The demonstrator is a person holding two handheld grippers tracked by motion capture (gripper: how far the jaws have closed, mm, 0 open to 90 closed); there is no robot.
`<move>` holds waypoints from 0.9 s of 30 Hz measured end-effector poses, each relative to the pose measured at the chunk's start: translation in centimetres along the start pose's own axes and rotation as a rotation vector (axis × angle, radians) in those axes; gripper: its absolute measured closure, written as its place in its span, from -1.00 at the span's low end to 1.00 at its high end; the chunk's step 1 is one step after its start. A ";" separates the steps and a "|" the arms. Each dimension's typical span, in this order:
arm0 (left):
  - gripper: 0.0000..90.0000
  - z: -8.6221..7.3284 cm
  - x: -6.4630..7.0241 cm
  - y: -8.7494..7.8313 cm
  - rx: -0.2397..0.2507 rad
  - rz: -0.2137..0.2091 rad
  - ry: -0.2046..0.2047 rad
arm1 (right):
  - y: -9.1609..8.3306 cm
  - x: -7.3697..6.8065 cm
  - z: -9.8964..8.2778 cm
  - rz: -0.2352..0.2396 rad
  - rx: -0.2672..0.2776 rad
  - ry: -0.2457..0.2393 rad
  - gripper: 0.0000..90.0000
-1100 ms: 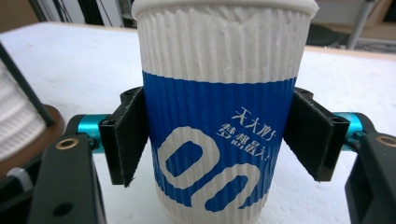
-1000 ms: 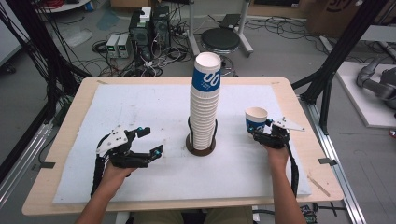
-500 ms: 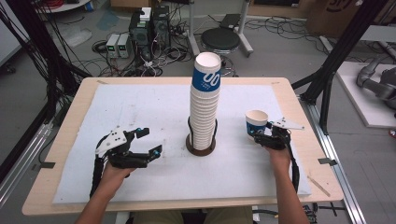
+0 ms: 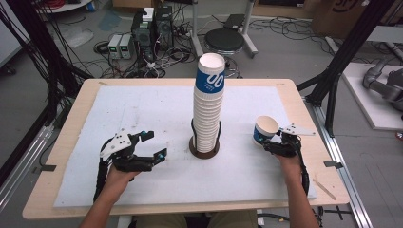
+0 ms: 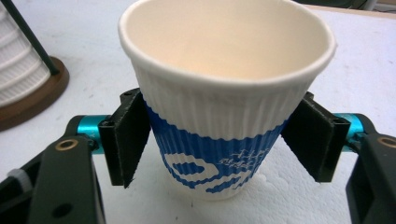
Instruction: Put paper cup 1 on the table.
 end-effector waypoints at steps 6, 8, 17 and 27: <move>-0.64 0.0 0.0 0.2 -0.006 -0.003 -0.002 | -0.5 0.2 -0.3 -0.003 0.007 0.010 -0.54; -0.64 0.0 0.0 0.3 -0.003 -0.002 -0.005 | -0.8 0.3 -0.3 0.001 0.015 0.019 -0.55; -0.64 -0.1 0.0 0.2 0.003 0.000 -0.007 | -2.3 0.2 -0.7 0.042 -0.005 0.011 -0.55; -0.64 0.1 0.0 0.1 0.011 0.001 -0.008 | -5.1 -0.1 -0.8 0.073 0.027 0.007 -0.55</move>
Point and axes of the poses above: each handheld gripper's, and its own axes: y roughly forward along the jaws, z roughly out of its top, x roughly to its right, the point moved 2 cm from there along y, roughly forward along the jaws
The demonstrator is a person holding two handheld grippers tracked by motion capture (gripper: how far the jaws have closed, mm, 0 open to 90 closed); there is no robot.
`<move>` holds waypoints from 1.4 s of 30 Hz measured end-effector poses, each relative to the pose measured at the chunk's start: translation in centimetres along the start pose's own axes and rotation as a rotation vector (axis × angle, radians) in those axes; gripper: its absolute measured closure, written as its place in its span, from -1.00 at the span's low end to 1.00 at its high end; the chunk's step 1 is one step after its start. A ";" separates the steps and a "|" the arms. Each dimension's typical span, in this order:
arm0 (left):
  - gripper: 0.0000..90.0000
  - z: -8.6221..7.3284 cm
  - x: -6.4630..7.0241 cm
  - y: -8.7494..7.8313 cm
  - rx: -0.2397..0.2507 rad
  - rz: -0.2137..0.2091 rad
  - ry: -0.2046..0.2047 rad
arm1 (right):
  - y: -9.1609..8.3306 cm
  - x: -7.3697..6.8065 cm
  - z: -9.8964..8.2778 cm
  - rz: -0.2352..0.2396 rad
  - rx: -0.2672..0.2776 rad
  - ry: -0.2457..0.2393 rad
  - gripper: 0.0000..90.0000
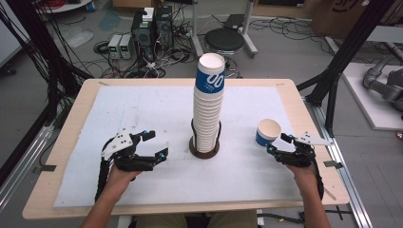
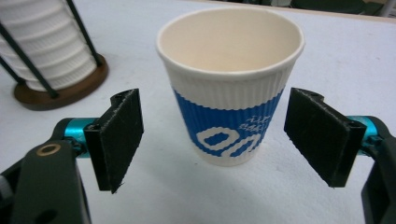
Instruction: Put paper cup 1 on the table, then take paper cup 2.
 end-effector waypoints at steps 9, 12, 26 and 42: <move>-0.64 0.2 -0.2 -0.4 0.024 0.010 -0.016 | -2.2 -2.6 0.9 0.050 0.009 -0.052 -0.55; -0.64 0.4 -0.2 -0.7 0.028 0.011 -0.014 | -2.4 -3.5 1.3 0.061 0.008 -0.082 -0.55; -0.64 1.8 0.0 -1.8 0.049 0.017 0.007 | -1.9 -5.4 2.5 0.114 0.021 -0.118 -0.55; -0.64 5.0 0.8 -1.5 0.064 -0.045 0.016 | -1.7 -5.8 2.4 0.139 0.019 -0.134 -0.55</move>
Point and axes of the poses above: each handheld gripper's, and its own axes: y roughly forward along the jaws, z roughly out of its top, x roughly to its right, the point moved 2 cm from there along y, roughly forward along the jaws
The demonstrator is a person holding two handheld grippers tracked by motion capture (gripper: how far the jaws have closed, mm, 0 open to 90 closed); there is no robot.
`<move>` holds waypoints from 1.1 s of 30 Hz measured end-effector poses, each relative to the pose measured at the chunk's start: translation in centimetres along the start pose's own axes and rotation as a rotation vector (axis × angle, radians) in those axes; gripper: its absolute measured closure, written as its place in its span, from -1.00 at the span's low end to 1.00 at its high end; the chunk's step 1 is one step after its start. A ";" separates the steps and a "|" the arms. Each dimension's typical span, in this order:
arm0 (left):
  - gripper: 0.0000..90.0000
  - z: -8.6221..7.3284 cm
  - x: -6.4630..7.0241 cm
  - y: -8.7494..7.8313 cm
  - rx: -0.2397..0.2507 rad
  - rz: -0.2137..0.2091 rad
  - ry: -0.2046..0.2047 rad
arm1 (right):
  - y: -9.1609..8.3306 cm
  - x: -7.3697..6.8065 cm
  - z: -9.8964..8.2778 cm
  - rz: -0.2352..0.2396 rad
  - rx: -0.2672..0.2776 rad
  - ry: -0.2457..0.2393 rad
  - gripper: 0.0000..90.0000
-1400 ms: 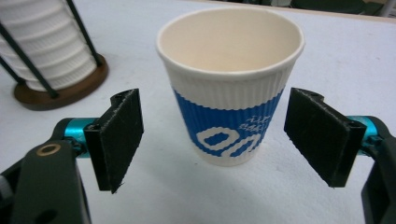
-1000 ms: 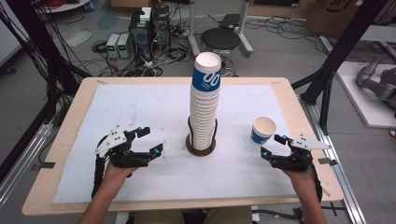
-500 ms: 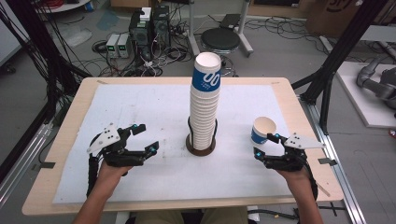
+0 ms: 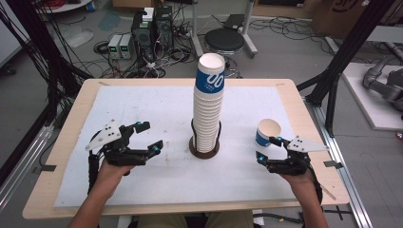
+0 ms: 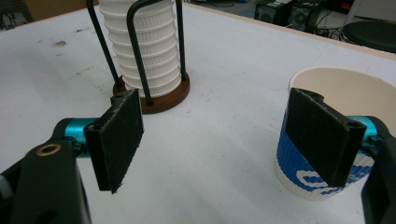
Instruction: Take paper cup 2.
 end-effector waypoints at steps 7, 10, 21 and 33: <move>-0.64 2.7 -0.3 0.7 0.004 -0.048 -0.012 | 0.1 -0.2 0.0 0.015 0.000 0.016 -0.55; -0.64 3.8 -0.2 1.0 0.007 -0.070 -0.005 | 0.2 -0.2 -0.1 0.019 -0.007 0.008 -0.55; -0.64 7.4 0.3 3.0 -0.003 -0.134 0.005 | 0.3 -0.4 -0.3 0.033 -0.017 0.001 -0.55; -0.64 12.4 0.7 5.2 -0.006 -0.170 0.042 | 0.5 -0.7 -0.3 0.049 -0.018 0.003 -0.55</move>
Point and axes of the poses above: each handheld gripper's, and its own axes: y roughly forward along the jaws, z roughly out of its top, x roughly to its right, the point moved 2 cm from there along y, roughly forward along the jaws
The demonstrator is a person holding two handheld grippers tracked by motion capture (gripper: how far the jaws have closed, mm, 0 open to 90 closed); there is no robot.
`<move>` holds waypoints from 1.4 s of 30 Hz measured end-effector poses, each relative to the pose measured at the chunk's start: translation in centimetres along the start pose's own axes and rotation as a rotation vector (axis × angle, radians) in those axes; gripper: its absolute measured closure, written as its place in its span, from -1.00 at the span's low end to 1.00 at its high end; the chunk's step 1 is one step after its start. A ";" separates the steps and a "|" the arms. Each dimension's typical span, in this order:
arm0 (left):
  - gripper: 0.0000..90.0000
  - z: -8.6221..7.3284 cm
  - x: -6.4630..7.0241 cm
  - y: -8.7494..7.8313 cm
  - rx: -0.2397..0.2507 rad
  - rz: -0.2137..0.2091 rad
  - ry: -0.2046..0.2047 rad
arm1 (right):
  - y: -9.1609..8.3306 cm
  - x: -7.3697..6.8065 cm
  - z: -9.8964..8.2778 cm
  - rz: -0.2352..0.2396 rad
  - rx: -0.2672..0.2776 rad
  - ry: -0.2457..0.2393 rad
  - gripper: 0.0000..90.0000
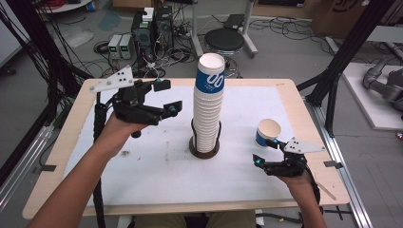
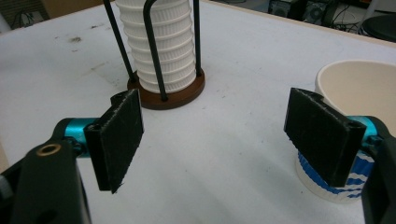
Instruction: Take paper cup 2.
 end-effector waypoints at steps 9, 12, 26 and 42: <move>-0.64 3.3 -0.5 2.6 -0.027 -0.010 0.030 | -0.1 0.0 -0.1 0.001 0.005 0.003 -0.55; -0.64 4.0 -0.7 3.6 -0.038 -0.014 0.038 | -0.1 -0.1 -0.2 0.004 0.003 0.004 -0.55; -0.64 5.7 -1.3 7.9 -0.117 0.014 0.035 | -0.2 0.0 -0.3 0.005 0.004 0.008 -0.55; -0.38 5.3 -1.7 10.2 -0.187 0.024 0.041 | -0.4 0.1 -0.4 0.004 0.006 0.007 -0.55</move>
Point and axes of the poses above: each handheld gripper's, and its own axes: y roughly forward along the jaws, z roughly out of its top, x roughly to its right, the point moved 2 cm from there along y, roughly forward along the jaws
